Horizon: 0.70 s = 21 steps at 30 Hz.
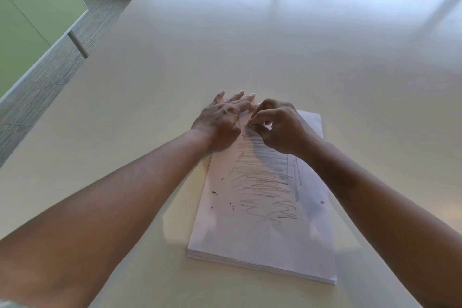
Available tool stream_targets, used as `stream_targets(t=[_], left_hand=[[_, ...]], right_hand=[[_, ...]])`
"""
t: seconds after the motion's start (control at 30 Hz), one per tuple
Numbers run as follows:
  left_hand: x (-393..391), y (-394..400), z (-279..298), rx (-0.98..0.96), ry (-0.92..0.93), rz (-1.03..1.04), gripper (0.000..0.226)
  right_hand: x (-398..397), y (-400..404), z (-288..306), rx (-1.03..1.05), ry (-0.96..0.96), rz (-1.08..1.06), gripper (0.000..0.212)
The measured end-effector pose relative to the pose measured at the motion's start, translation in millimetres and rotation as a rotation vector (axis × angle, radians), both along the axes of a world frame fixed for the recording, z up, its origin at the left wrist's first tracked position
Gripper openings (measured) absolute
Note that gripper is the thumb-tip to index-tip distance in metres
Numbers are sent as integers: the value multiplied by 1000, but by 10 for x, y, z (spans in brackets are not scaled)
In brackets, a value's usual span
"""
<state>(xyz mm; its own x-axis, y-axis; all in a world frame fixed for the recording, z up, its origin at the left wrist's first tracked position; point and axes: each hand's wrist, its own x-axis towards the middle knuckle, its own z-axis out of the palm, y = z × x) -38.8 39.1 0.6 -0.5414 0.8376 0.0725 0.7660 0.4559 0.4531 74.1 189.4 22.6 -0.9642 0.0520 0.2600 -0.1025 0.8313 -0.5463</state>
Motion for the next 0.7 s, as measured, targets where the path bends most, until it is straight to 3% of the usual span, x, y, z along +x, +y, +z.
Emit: stream_targets(t=[0.13, 0.33, 0.47, 0.63, 0.7], left_hand=[[14, 2, 23, -11, 2, 16, 59], [21, 6, 36, -15, -1, 16, 58], [19, -7, 47, -26, 9, 17, 55], [35, 8, 51, -22, 9, 12, 55], [37, 7, 58, -33, 8, 13, 54]], right_hand=[[37, -7, 25, -5, 11, 128, 11], [-52, 10, -54, -27, 114, -8, 7], [-50, -19, -2, 5, 73, 119, 6], [-104, 16, -35, -48, 94, 21, 7], [-73, -16, -22, -32, 95, 72, 6]])
